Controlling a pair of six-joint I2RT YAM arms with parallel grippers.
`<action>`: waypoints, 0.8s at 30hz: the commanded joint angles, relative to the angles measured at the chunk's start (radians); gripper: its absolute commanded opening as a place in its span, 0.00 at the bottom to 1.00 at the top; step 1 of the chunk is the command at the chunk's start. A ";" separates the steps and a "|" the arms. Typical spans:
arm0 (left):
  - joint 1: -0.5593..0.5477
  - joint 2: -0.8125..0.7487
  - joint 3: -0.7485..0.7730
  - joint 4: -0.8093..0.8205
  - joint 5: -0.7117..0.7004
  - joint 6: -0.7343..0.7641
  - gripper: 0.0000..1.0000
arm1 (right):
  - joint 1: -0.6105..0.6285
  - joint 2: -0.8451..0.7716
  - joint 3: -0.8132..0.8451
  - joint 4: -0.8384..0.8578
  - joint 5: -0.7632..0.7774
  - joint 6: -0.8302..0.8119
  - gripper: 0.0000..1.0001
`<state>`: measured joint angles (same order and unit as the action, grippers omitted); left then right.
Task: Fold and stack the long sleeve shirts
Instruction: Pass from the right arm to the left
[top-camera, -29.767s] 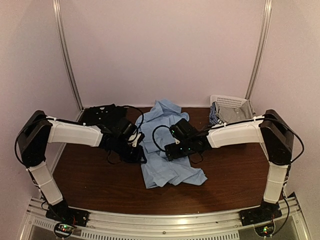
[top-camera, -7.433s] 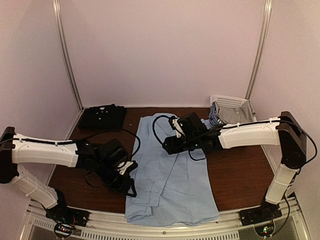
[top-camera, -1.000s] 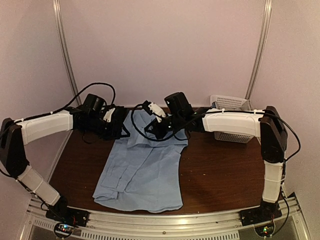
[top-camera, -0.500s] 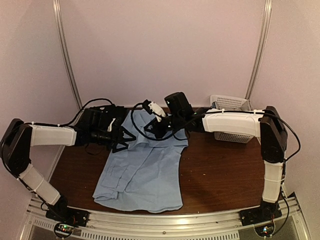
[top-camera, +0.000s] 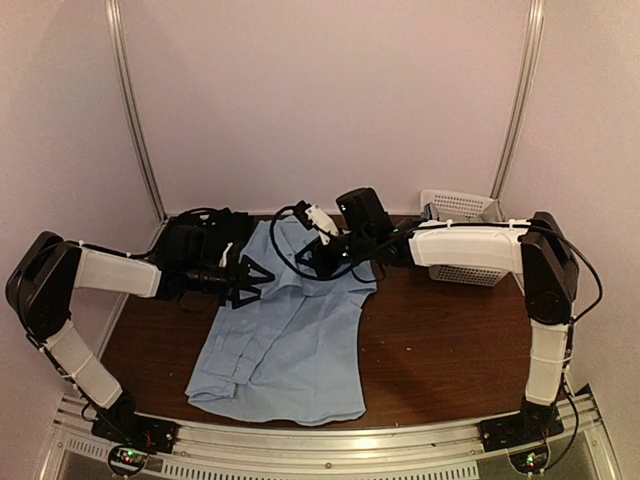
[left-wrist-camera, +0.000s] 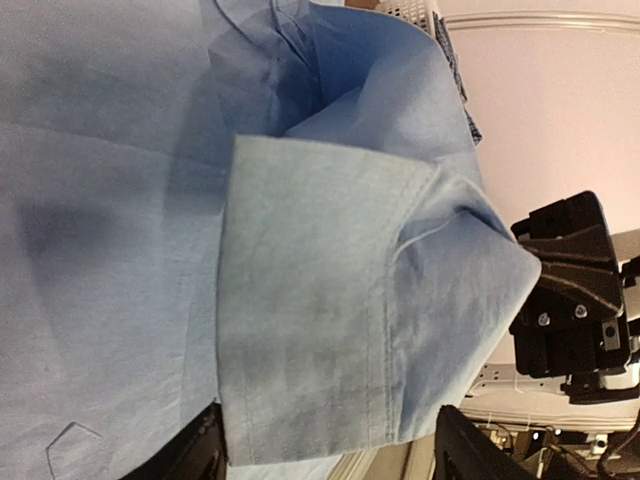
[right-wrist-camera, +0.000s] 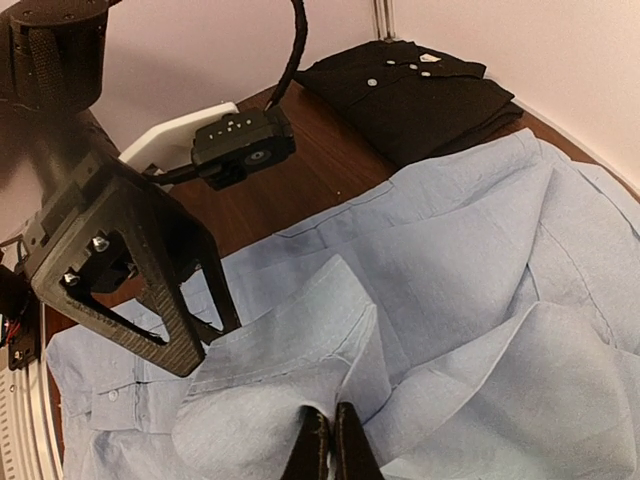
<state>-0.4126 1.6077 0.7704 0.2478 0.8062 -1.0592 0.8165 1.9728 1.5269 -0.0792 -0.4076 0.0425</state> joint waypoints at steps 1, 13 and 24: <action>-0.009 0.016 0.000 0.159 0.026 -0.099 0.62 | -0.008 -0.048 -0.009 0.036 0.000 0.020 0.00; -0.022 -0.016 0.070 0.113 0.009 -0.077 0.00 | -0.008 -0.063 -0.054 0.013 0.069 0.040 0.00; 0.008 -0.113 0.310 -0.336 -0.265 0.209 0.00 | -0.051 -0.139 -0.121 -0.104 0.318 0.156 0.62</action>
<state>-0.4263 1.5597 0.9661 0.0792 0.6796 -1.0008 0.8059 1.9369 1.4708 -0.1364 -0.2150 0.1257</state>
